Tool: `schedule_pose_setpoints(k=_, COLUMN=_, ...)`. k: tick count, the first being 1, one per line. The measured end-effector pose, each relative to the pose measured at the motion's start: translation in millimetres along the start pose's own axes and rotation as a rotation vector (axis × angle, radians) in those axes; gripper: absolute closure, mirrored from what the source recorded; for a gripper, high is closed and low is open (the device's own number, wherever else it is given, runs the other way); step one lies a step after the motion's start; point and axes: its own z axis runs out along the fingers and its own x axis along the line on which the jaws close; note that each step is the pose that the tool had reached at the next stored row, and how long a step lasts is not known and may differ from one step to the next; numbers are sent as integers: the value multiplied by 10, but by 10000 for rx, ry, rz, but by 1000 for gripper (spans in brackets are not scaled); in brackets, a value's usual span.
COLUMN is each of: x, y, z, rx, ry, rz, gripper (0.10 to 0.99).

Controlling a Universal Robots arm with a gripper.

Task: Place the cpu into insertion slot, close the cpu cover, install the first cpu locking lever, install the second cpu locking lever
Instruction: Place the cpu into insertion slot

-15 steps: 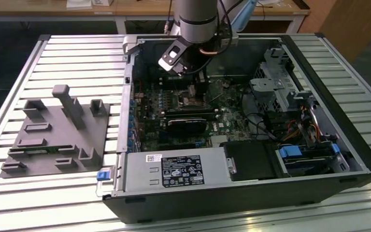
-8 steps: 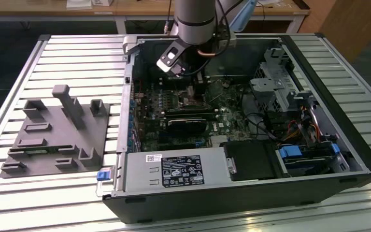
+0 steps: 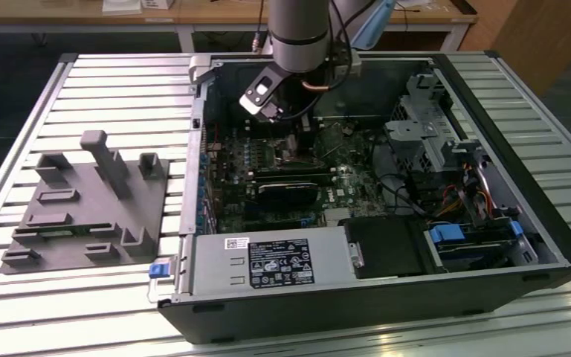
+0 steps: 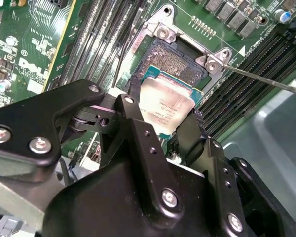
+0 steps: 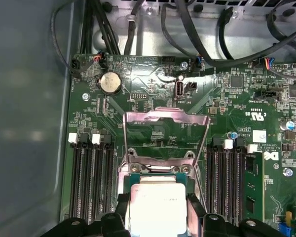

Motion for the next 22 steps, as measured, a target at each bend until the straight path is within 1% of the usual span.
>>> schedule_pose_setpoints(k=7, x=-2, y=-63, z=44, rx=-1, ry=-2, rz=21, gripper=545)
schedule_pose_setpoints(k=10, x=-2, y=-89, z=75, rx=-1, ry=-5, rz=58, gripper=545)
schedule_pose_setpoints(k=14, x=-3, y=-96, z=109, rx=-2, ry=-17, rz=178, gripper=545)
schedule_pose_setpoints(k=19, x=-4, y=-98, z=125, rx=-5, ry=-47, rz=485, gripper=545)
schedule_pose_setpoints(k=22, x=-5, y=-99, z=136, rx=-6, ry=-48, rz=512, gripper=545)
